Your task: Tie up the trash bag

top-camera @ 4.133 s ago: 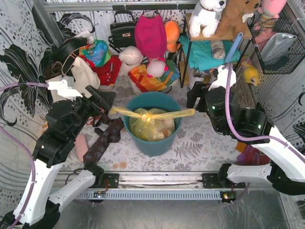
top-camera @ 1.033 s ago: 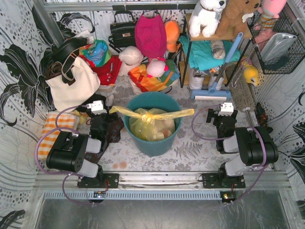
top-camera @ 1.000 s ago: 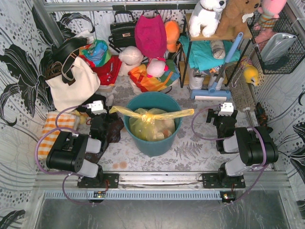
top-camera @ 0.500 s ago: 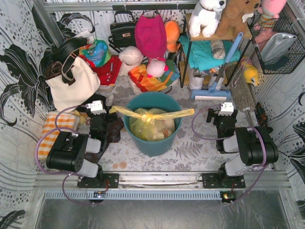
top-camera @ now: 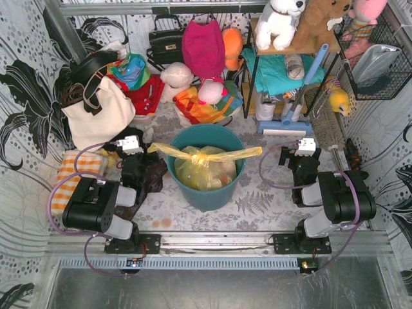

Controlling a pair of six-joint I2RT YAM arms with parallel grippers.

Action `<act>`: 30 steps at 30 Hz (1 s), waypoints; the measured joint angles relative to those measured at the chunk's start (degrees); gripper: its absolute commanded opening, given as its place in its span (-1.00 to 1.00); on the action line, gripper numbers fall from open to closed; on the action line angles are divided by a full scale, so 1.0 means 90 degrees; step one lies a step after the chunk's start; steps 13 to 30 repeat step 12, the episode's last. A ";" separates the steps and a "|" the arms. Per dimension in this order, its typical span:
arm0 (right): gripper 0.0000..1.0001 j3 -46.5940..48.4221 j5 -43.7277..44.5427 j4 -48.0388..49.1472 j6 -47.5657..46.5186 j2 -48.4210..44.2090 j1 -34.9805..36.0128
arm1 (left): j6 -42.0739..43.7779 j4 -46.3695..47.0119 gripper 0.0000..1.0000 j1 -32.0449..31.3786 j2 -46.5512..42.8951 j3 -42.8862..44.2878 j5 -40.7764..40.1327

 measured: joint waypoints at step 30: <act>0.93 0.0000 -0.0002 0.0000 0.0000 0.0000 0.0000 | -0.0002 -0.0017 0.95 0.0012 0.0000 0.0015 0.0032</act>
